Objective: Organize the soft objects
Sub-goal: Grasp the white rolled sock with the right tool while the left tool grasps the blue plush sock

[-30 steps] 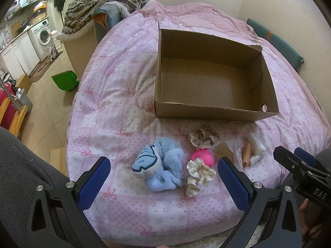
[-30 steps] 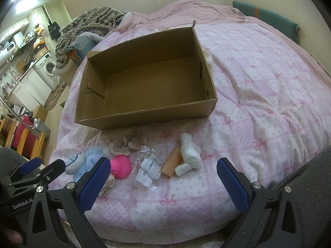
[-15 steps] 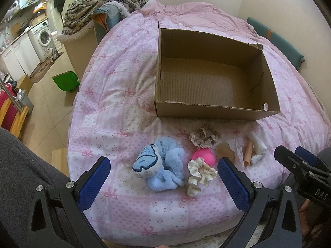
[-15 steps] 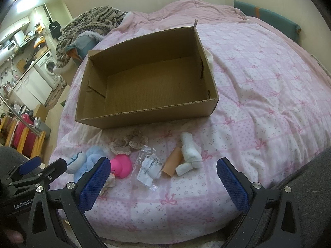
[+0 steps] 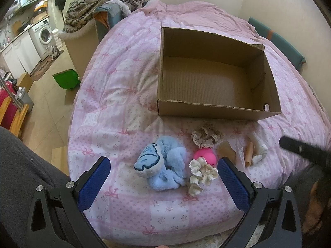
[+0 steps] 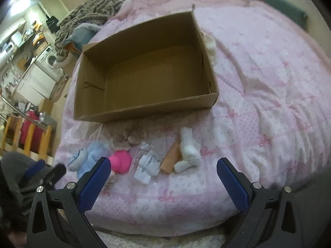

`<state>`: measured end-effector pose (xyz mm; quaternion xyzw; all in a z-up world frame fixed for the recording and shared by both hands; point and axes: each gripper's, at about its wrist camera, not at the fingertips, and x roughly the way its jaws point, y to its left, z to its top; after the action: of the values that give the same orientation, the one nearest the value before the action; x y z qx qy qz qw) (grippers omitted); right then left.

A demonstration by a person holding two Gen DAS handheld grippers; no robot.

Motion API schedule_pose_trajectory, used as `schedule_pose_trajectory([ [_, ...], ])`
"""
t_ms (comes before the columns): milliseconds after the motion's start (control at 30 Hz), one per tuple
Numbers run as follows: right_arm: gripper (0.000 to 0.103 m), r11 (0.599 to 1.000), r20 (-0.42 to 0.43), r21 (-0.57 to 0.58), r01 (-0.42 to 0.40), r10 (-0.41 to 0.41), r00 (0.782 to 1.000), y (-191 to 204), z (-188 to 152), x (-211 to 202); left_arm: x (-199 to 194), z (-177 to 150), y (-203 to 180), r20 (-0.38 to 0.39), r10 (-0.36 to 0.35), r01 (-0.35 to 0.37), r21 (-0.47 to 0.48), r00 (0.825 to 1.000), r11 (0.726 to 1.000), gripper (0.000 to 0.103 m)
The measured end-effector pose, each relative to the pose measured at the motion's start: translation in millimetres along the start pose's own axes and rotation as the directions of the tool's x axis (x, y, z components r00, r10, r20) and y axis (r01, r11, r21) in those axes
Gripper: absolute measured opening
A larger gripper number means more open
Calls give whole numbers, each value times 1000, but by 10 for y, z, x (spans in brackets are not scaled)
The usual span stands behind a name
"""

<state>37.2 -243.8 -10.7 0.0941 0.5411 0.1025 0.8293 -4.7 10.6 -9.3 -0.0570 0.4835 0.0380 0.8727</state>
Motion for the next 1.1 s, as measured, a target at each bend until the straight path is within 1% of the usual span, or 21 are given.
schedule_pose_trajectory([
  [67, 103, 999, -43, 45, -21, 23, 999, -164, 125, 74, 5, 6, 1, -4, -1, 1, -6, 1000, 1000, 103],
  [100, 98, 996, -79, 82, -39, 45, 996, -269, 191, 144, 7, 6, 1, -5, 0, 0, -7, 1000, 1000, 103],
  [133, 90, 993, -111, 110, -45, 57, 992, -347, 230, 213, 9, 6, 0, -6, 1, -1, -8, 1000, 1000, 103],
  [167, 86, 989, -143, 136, -52, 72, 987, -420, 261, 289, 12, 14, 0, -8, 0, 0, -8, 1000, 1000, 103],
  [200, 83, 985, -177, 162, -58, 87, 980, -494, 285, 380, 13, 11, 4, -9, -1, 0, -9, 1000, 1000, 103],
  [267, 80, 981, -216, 187, -49, 89, 972, -575, 298, 514, 18, 23, 7, -13, 0, 0, -10, 1000, 1000, 103],
  [300, 66, 980, -233, 195, -41, 87, 969, -602, 295, 583, 19, 22, 17, -14, -1, 1, -12, 1000, 1000, 103],
  [333, 48, 978, -255, 202, -46, 98, 962, -612, 287, 659, 22, 32, 12, -17, -1, 1, -14, 1000, 1000, 103],
  [367, 43, 977, -278, 203, -60, 116, 953, -602, 280, 730, 29, 36, 18, -20, -1, 1, -17, 1000, 1000, 103],
  [400, 42, 978, -302, 197, -63, 122, 946, -578, 266, 808, 35, 37, 28, -24, 0, -1, -20, 1000, 1000, 103],
  [433, 42, 981, -315, 184, -54, 111, 943, -547, 253, 850, 46, 42, 25, -28, 1, -2, -21, 1000, 1000, 103],
  [500, 42, 989, -332, 146, -21, 69, 941, -480, 218, 939, 78, 59, 35, -43, 14, -16, -25, 999, 1000, 103],
  [533, 35, 991, -338, 134, -12, 57, 939, -469, 201, 984, 110, 72, 41, -57, 20, -21, -24, 998, 999, 103],
  [567, 32, 992, -346, 124, -3, 46, 937, -454, 172, 1014, 147, 97, 52, -77, 19, -21, -21, 997, 1000, 103],
  [600, 31, 993, -343, 120, 5, 36, 939, -443, 145, 1020, 186, 139, 75, -101, 24, -26, -20, 995, 999, 103],
  [633, 28, 993, -329, 117, 5, 34, 944, -434, 137, 1005, 203, 173, 104, -111, 35, -37, -19, 993, 999, 103],
  [700, 26, 993, -295, 115, -2, 36, 955, -410, 134, 937, 224, 250, 160, -126, 50, -53, -20, 991, 998, 103],
  [767, 26, 991, -266, 129, -27, 61, 962, -419, 148, 843, 276, 354, 241, -156, 51, -56, -28, 986, 998, 103],
  [867, 26, 985, -207, 158, -71, 103, 973, -478, 147, 640, 352, 498, 384, -191, 73, -84, -49, 979, 995, 103],
  [1000, 26, 974, -125, 167, -154, 176, 976, -502, 150, 381, 539, 611, 460, -275, 58, -77, -60, 960, 995, 103],
  [1100, 26, 969, -90, 157, -193, 208, 974, -490, 129, 272, 740, 573, 421, -349, 18, -49, -80, 937, 996, 103],
])
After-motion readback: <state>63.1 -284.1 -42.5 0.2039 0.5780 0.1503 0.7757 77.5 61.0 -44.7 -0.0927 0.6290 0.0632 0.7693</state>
